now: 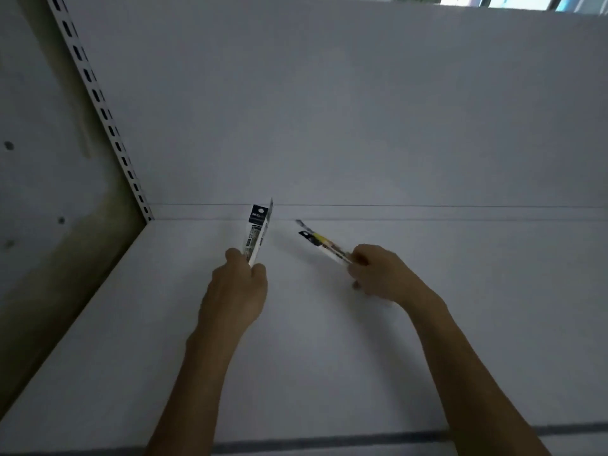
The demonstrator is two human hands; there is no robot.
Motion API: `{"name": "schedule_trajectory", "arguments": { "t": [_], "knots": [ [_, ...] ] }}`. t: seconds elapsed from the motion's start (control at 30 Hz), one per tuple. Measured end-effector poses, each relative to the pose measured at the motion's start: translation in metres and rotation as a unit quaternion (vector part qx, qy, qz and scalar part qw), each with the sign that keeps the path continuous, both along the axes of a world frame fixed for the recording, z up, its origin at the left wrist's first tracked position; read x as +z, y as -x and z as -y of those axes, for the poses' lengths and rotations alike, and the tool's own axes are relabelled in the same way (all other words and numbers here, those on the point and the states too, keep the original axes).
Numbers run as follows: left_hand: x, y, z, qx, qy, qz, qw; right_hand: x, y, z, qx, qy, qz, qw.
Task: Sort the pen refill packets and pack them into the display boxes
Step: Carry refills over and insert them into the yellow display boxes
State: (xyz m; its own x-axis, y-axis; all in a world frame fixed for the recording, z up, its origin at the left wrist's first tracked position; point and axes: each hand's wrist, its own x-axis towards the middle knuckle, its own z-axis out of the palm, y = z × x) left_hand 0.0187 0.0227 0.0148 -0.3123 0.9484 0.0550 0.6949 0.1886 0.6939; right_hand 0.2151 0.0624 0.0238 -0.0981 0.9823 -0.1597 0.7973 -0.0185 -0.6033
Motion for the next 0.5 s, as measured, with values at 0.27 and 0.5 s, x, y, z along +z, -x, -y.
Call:
{"name": "schedule_trajectory", "arguments": {
  "t": [0.27,0.5],
  "knots": [
    [0.017,-0.123,0.003,-0.199,-0.026,0.208,0.957,0.015,-0.117,0.061,-0.198,-0.128,-0.177,0.956],
    [0.026,-0.271,0.056,-0.401,-0.075,0.278,0.869,0.021,-0.247,0.146,-0.327,-0.189,-0.233,0.896]
  ]
}}
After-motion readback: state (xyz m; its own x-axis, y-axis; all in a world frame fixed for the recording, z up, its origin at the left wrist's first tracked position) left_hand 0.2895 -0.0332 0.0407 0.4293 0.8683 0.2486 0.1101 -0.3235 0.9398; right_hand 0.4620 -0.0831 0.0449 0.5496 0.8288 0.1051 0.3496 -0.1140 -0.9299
